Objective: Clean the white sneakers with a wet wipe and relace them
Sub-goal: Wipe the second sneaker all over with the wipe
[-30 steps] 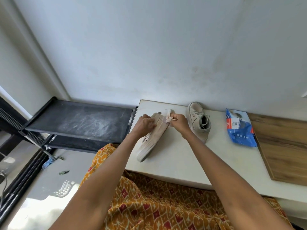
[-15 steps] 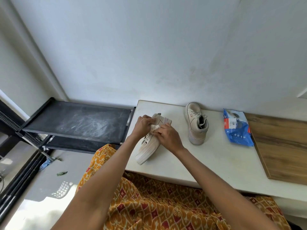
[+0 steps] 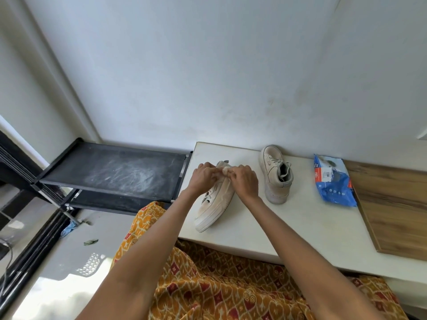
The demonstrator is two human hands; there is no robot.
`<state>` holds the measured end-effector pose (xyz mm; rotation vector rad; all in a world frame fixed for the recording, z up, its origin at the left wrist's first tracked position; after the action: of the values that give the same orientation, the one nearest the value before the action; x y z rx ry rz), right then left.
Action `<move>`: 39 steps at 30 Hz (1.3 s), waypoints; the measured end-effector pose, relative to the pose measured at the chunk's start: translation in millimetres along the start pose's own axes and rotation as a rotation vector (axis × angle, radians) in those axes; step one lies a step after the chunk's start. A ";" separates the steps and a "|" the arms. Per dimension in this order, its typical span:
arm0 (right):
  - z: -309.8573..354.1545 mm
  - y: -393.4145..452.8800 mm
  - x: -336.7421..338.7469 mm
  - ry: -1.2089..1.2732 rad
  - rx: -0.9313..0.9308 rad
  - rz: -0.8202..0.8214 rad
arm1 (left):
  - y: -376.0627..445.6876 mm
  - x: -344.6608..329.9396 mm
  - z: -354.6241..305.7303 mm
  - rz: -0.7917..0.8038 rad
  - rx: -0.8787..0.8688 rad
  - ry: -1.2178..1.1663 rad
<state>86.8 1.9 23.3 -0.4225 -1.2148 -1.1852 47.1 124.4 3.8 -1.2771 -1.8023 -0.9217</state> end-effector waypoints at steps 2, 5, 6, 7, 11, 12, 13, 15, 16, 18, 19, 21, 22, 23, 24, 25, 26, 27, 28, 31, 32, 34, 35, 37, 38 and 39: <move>1.6 -12.7 1.9 0.039 0.025 0.007 | -0.3 -0.4 0.3 0.007 0.014 -0.011; 0.6 -24.4 2.8 0.062 0.096 0.058 | -0.2 -2.4 -2.3 0.007 0.008 -0.010; 0.0 -25.3 3.8 0.091 0.110 0.119 | -0.3 -2.2 -3.4 0.002 0.005 -0.008; -1.0 -24.1 4.2 0.125 0.109 0.200 | -0.3 -1.8 -3.7 -0.002 0.006 -0.008; -11.5 5.7 17.4 0.173 -0.054 0.240 | -1.4 -1.6 -6.3 0.005 0.002 0.010; -19.5 14.5 18.9 0.194 -0.155 0.180 | -1.6 -1.6 -6.4 0.012 -0.002 0.021; -27.0 19.3 18.0 0.193 -0.244 0.133 | -1.1 -1.8 -5.8 0.019 -0.004 0.029; -31.8 17.0 10.4 0.126 -0.312 0.124 | -0.1 -2.5 -5.4 0.037 -0.003 0.041; -29.5 12.1 6.0 0.095 -0.292 0.117 | 0.6 -3.0 -5.0 0.043 -0.002 0.047; -16.2 -3.4 5.3 0.059 -0.159 0.055 | 2.0 -4.0 -2.9 0.050 0.003 0.046; -9.1 -13.4 6.8 0.049 -0.081 0.028 | 2.5 -4.3 -2.0 0.052 0.008 0.037; -0.1 -30.7 10.8 0.061 0.054 0.004 | 3.0 -3.8 -1.5 0.047 0.009 0.022; 3.0 -36.7 12.7 0.073 0.119 0.018 | 3.0 -3.4 -1.9 0.044 0.007 0.018; 5.1 -41.1 15.0 0.086 0.172 0.059 | 2.7 -3.0 -2.5 0.044 0.006 0.013; 6.3 -42.2 16.5 0.104 0.211 0.128 | 2.2 -2.5 -3.3 0.043 0.006 0.008; 7.4 -40.7 18.1 0.125 0.233 0.216 | 1.8 -2.0 -3.7 0.036 0.009 0.004; 7.8 -36.5 19.7 0.142 0.231 0.290 | 0.4 -1.3 -3.6 0.027 0.019 0.002; 7.0 -29.5 21.9 0.155 0.203 0.324 | -0.6 -1.0 -3.7 0.018 0.031 0.001; 4.2 -19.6 25.5 0.179 0.145 0.297 | -1.6 -0.3 -3.5 0.009 0.042 0.000; -18.3 11.5 31.5 0.218 -0.140 0.120 | -2.9 0.3 -4.7 -0.014 0.060 -0.003; -24.5 17.0 25.0 0.199 -0.202 0.116 | -3.9 0.3 -5.2 -0.020 0.064 -0.003; -26.6 19.6 6.6 0.155 -0.247 0.191 | -4.9 0.1 -3.7 -0.032 0.078 -0.005; -22.9 16.8 -0.4 0.139 -0.226 0.215 | -5.6 0.0 -1.9 -0.036 0.095 -0.012; -12.1 9.7 -6.6 0.072 -0.098 0.189 | -6.4 1.1 3.5 -0.048 0.132 -0.029; -6.3 4.6 -7.2 -0.001 -0.003 0.170 | -7.0 1.3 6.0 -0.049 0.146 -0.039; -1.6 -1.3 -6.0 -0.067 0.086 0.149 | -7.5 1.0 7.5 -0.048 0.154 -0.048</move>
<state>87.0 3.0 17.1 -0.4830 -1.2648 -0.9947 38.6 129.5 0.0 -1.1728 -1.9099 -0.7671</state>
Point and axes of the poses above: each hand's wrist, its own y-axis towards the middle knuckle, its own x-axis out of the back of the hand, z = x × y, the point moved 7 cm from there along y, towards the middle knuckle, and after that the axes turned 8 degrees about -z, right-handed, at the moved point
